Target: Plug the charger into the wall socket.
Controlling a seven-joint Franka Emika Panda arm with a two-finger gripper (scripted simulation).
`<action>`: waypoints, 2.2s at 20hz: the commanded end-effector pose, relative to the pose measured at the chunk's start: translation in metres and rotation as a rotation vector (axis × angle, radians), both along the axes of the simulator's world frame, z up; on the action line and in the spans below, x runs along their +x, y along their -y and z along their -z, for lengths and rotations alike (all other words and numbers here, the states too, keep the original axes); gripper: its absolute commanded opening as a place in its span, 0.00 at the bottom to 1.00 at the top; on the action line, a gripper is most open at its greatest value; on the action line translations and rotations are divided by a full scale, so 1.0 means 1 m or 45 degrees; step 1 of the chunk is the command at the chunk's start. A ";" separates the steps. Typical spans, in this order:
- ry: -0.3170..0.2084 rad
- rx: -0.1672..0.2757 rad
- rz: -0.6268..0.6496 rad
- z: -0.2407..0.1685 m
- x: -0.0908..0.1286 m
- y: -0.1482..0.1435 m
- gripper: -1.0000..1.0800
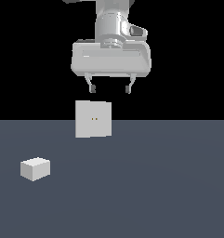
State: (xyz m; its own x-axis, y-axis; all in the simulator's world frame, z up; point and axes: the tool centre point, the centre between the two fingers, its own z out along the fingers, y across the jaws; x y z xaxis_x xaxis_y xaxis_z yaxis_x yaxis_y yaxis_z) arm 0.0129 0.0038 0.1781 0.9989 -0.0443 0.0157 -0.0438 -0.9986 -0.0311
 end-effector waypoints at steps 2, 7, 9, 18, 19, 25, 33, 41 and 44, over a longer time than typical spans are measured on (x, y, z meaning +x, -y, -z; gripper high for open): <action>0.000 0.000 -0.001 0.000 0.000 0.000 0.96; 0.006 0.002 -0.040 0.003 -0.001 -0.005 0.96; 0.010 0.003 -0.072 0.006 -0.001 -0.009 0.96; 0.047 0.014 -0.322 0.026 -0.010 -0.040 0.96; 0.052 0.015 -0.360 0.029 -0.012 -0.044 0.96; 0.089 0.026 -0.612 0.050 -0.027 -0.072 0.96; 0.136 0.041 -0.942 0.077 -0.054 -0.104 0.96; 0.175 0.053 -1.215 0.100 -0.082 -0.124 0.96; 0.185 0.056 -1.284 0.107 -0.089 -0.128 0.96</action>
